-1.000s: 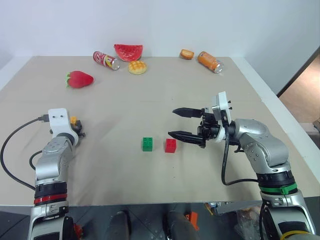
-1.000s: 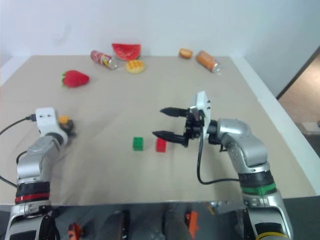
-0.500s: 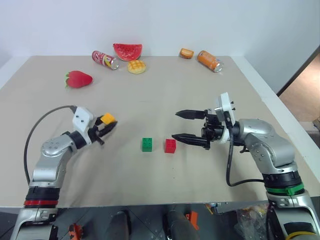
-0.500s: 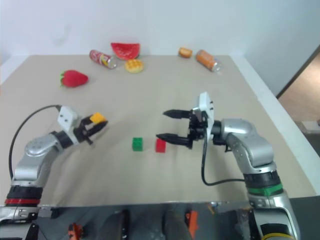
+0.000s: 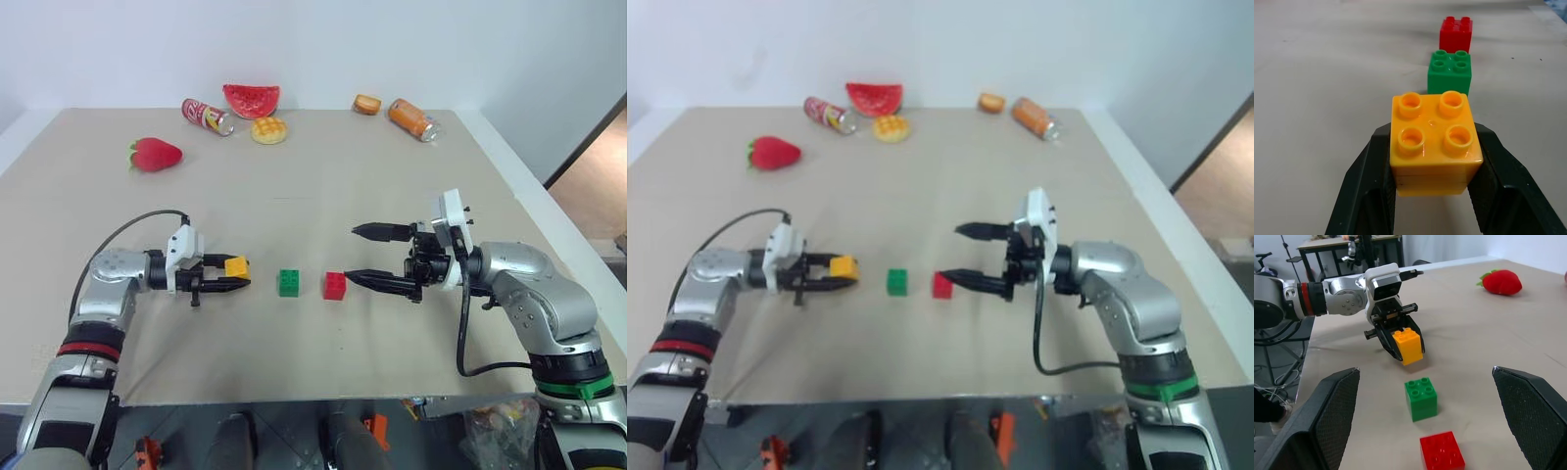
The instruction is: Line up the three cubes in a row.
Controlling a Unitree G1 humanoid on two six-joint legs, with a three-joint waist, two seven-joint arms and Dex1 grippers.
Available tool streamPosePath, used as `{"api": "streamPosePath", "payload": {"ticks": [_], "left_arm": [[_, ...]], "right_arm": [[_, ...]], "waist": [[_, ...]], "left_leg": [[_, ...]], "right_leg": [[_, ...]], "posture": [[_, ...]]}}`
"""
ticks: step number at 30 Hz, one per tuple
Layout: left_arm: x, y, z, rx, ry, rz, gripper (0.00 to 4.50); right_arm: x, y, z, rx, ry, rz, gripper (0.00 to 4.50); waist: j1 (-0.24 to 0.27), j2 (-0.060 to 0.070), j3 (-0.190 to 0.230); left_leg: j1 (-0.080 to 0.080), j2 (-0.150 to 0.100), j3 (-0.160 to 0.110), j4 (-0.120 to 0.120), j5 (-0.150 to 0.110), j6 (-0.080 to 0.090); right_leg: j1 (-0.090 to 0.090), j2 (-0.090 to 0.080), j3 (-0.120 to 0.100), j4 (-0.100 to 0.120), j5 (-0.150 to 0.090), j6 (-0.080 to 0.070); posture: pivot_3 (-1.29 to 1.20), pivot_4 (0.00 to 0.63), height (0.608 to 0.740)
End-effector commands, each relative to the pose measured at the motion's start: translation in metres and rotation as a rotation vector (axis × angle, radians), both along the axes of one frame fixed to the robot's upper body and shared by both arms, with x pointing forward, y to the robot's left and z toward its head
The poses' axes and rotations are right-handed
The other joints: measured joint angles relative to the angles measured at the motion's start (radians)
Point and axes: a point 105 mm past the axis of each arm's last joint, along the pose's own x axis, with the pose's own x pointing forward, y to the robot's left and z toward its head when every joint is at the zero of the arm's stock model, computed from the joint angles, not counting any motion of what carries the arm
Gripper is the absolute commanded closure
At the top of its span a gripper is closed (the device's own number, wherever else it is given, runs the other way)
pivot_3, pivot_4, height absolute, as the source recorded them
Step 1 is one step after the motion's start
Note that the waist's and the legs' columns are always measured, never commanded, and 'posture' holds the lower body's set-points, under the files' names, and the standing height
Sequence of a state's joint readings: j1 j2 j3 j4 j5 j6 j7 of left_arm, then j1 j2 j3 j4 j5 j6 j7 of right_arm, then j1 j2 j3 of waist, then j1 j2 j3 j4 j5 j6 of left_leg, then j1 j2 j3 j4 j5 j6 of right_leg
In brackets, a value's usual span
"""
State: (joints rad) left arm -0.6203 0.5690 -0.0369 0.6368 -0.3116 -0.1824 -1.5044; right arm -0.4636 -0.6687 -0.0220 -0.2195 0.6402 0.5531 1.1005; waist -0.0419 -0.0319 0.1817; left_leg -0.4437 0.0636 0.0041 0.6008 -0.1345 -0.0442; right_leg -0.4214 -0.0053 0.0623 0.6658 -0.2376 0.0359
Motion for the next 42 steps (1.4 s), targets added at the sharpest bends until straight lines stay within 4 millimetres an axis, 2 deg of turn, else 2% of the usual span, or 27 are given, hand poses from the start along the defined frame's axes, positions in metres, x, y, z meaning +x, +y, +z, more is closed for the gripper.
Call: {"api": "streamPosePath", "payload": {"ticks": [1, 6, 10, 26, 35, 42], "left_arm": [[0.0, -0.003, 0.003, 0.014, -0.012, -0.056, 3.15], [-0.002, -0.006, -0.003, 0.023, 0.008, -0.086, 3.15], [-0.003, -0.005, -0.005, 0.022, 0.02, -0.09, 3.15], [0.008, 0.014, -0.001, 0.065, 0.016, -0.032, 3.15], [0.007, 0.009, -0.004, 0.07, 0.028, -0.056, 3.15], [0.01, -0.003, -0.003, 0.09, 0.01, -0.097, 3.15]], "right_arm": [[-0.012, -0.005, 0.015, 0.019, -0.03, 0.017, 0.0], [-0.024, -0.018, 0.002, -0.034, 0.042, 0.044, 0.0], [-0.023, -0.024, -0.003, -0.064, 0.04, 0.021, 0.0], [-0.02, -0.02, -0.005, -0.059, 0.035, 0.014, 0.0], [-0.02, -0.019, -0.006, -0.059, 0.036, 0.013, 0.0], [-0.021, -0.019, -0.007, -0.063, 0.037, 0.007, 0.0]], "waist": [[-0.001, 0.0, 0.0], [-0.001, 0.0, 0.0], [-0.002, 0.0, 0.0], [-0.003, 0.0, 0.0], [-0.003, 0.0, 0.0], [-0.002, 0.0, 0.0]], "left_leg": [[-0.001, 0.0, 0.0, 0.0, 0.0, 0.0], [-0.001, 0.0, -0.001, 0.0, 0.0, 0.001], [-0.001, 0.0, -0.001, 0.001, 0.0, 0.001], [-0.001, 0.0, -0.001, 0.001, 0.0, 0.001], [-0.001, 0.0, -0.001, 0.001, 0.0, 0.001], [-0.001, 0.0, -0.001, 0.002, 0.0, 0.001]], "right_leg": [[0.0, 0.0, 0.0, 0.0, 0.0, 0.001], [0.0, 0.001, 0.0, 0.0, 0.001, 0.003], [0.0, 0.0, 0.0, 0.0, 0.0, 0.0], [-0.001, 0.001, 0.0, 0.0, 0.001, 0.001], [0.0, 0.001, 0.0, 0.0, 0.001, 0.001], [0.0, 0.001, 0.0, 0.0, 0.002, 0.002]], "posture": [[0.0, 0.15, 0.74], [0.0, 0.15, 0.74], [0.0, 0.15, 0.74], [0.0, 0.15, 0.74], [0.0, 0.15, 0.74], [0.0, 0.15, 0.74]]}}
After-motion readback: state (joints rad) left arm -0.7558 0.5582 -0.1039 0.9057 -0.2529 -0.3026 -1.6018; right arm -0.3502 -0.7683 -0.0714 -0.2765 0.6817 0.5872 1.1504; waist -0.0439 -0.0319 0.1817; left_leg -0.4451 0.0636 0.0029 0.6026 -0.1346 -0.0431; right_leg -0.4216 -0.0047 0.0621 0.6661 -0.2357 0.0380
